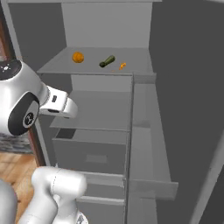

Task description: Open the fridge, remove the orange, squash, and shrimp, and place them on any counter.

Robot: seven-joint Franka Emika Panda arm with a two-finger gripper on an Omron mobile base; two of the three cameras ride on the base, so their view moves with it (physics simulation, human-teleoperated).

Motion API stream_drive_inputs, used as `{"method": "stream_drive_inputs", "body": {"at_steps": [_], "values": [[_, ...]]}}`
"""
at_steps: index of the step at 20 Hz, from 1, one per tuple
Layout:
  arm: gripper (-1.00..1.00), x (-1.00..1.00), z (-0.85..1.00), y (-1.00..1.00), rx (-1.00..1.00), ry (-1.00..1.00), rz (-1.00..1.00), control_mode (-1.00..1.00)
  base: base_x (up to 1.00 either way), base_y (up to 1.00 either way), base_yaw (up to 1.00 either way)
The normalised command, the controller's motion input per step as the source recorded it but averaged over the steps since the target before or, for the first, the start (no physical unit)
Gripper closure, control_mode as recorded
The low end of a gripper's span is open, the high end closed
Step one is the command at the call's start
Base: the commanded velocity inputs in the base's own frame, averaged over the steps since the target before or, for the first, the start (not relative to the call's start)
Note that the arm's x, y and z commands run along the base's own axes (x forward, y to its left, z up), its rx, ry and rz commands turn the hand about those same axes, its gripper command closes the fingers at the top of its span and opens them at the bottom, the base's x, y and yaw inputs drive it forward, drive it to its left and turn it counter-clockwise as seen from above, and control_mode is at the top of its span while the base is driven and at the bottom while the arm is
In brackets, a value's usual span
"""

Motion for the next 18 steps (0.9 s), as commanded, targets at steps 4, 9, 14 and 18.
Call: {"method": "stream_drive_inputs", "body": {"at_steps": [4,9,14,18], "values": [[-1.0,0.0,0.0,0.0,0.0,0.0,0.0,1.0,0.8,-0.03,-0.06],[-1.0,0.0,0.0,0.0,0.0,0.0,0.0,1.0,0.65,-0.01,-0.04],[-1.0,0.0,0.0,0.0,0.0,0.0,0.0,1.0,0.11,0.0,0.0],[-1.0,-0.09,0.16,0.0,0.0,-0.06,0.0,-1.0,0.0,0.0,0.0]]}}
